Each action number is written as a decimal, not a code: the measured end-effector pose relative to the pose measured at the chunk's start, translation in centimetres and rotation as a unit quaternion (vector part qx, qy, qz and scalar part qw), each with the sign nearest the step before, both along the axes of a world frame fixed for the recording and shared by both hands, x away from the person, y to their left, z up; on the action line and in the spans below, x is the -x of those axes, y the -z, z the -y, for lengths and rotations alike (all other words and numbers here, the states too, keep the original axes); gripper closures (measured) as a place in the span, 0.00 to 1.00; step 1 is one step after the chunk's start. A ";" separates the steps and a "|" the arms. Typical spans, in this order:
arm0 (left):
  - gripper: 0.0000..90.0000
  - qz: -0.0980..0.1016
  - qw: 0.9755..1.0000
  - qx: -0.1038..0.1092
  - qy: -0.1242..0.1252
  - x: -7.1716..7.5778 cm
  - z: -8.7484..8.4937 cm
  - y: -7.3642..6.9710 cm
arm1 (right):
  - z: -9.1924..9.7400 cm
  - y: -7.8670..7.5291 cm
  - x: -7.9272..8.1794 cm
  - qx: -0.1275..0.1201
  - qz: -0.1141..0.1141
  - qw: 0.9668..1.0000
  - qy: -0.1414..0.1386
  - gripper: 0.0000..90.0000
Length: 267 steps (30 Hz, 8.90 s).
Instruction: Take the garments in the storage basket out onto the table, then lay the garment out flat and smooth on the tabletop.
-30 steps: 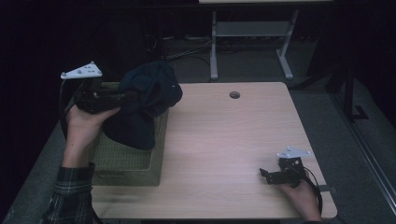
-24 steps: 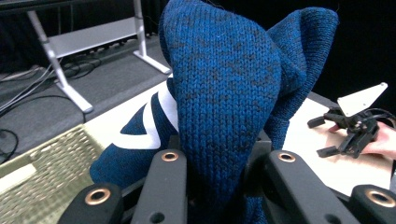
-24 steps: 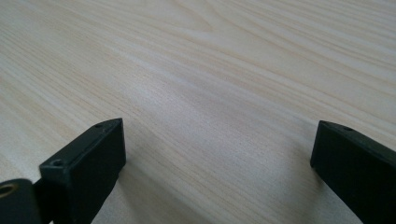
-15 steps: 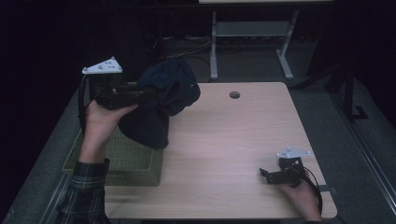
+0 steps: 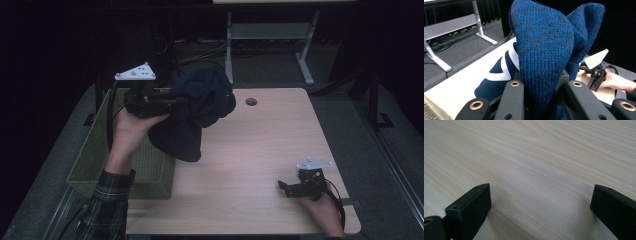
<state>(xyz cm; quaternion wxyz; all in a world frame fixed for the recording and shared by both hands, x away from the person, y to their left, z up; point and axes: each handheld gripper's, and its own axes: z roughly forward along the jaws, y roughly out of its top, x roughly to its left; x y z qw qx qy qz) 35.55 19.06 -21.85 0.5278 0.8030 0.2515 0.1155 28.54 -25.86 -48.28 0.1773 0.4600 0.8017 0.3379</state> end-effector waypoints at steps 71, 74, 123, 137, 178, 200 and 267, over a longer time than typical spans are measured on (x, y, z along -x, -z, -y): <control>0.83 -0.098 0.993 -0.007 0.071 0.7 12.5 15.3 | 0.0 0.0 0.0 0.000 0.001 1.000 -0.002 0.03; 0.83 -0.105 0.992 -0.014 0.070 0.5 12.8 16.0 | 0.0 0.0 0.0 -0.001 0.000 1.000 0.000 0.03; 0.32 -0.076 0.994 -0.071 0.025 1.6 10.3 15.1 | 0.0 0.0 0.0 0.000 -0.001 1.000 0.000 0.03; 0.33 -0.083 0.994 -0.073 0.016 5.0 7.2 16.6 | 0.0 0.0 0.0 -0.001 -0.001 1.000 0.000 0.03; 1.00 -0.149 0.974 -0.169 0.034 7.4 7.6 24.2 | -0.1 -2.4 -0.4 -0.016 -0.018 0.999 -0.034 0.25; 1.00 -0.149 0.974 -0.168 0.035 7.4 7.6 24.2 | -1.7 -6.3 -3.0 -0.084 0.024 0.986 -0.140 0.73; 1.00 -0.172 0.970 -0.159 0.062 6.9 7.9 24.3 | -12.1 -14.9 -21.8 0.049 0.040 0.994 -0.086 1.00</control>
